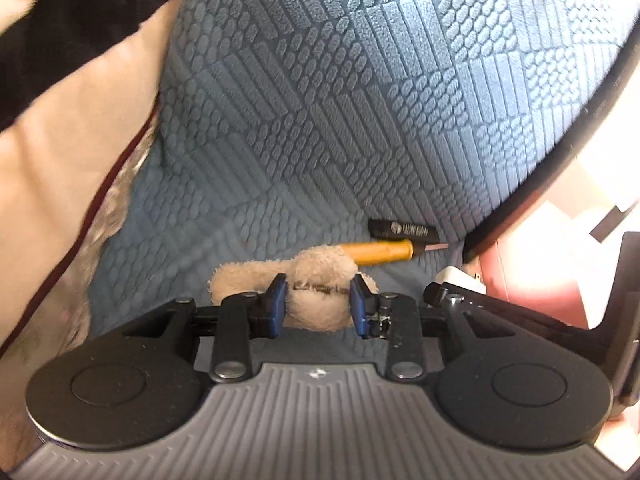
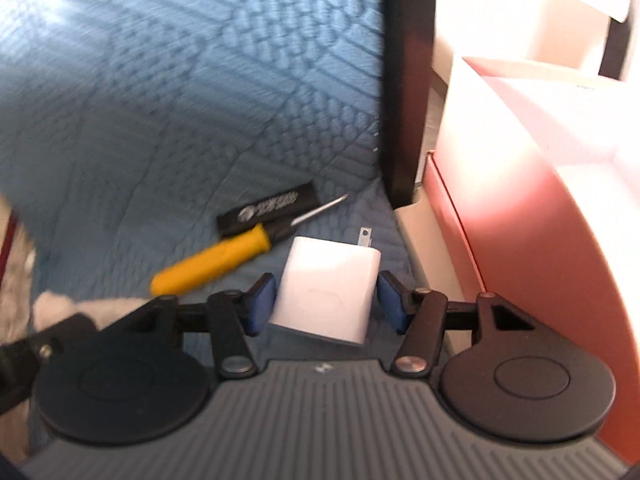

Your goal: Organize rigid objects

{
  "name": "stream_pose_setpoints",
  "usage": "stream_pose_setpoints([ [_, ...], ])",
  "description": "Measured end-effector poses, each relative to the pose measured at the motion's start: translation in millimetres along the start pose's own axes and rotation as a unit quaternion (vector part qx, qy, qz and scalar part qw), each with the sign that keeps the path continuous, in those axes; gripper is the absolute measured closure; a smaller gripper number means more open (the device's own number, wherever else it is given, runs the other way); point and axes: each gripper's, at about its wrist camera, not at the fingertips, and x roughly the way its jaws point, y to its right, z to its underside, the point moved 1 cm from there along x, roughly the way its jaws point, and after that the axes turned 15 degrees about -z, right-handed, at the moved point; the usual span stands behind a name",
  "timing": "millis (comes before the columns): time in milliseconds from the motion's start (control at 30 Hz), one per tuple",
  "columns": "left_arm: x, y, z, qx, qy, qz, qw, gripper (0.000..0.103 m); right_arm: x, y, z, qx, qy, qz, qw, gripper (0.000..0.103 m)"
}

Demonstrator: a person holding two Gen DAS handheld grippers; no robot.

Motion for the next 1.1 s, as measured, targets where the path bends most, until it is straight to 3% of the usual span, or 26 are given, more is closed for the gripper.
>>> stream_pose_setpoints([
  [233,-30.5,-14.3,22.5,-0.009,0.011,-0.009,0.9999,0.066,-42.8,-17.9,33.5,-0.051,-0.007,-0.038,0.998,0.046],
  [400,-45.1,-16.5,37.1,0.000,0.012,-0.011,0.9999,0.066,-76.0,1.2,54.5,-0.086,-0.013,-0.062,0.994,0.047],
  [433,-47.8,-17.1,38.7,0.001,0.012,-0.012,0.9999,0.066,-91.8,4.5,62.3,-0.094,-0.014,-0.064,0.993,0.049],
  [467,-50.7,-17.9,40.4,0.000,0.013,-0.013,0.9998,0.066,-99.0,5.9,67.7,-0.103,-0.015,-0.063,0.993,0.075],
  [533,-55.2,-18.9,43.5,-0.003,0.013,-0.010,0.9999,0.066,-116.5,5.8,77.2,-0.107,-0.027,-0.076,0.991,0.088],
  [1100,-63.7,-16.3,56.7,-0.014,-0.001,0.014,0.9998,0.066,-145.3,6.8,117.9,-0.106,-0.023,-0.052,0.993,0.085],
])
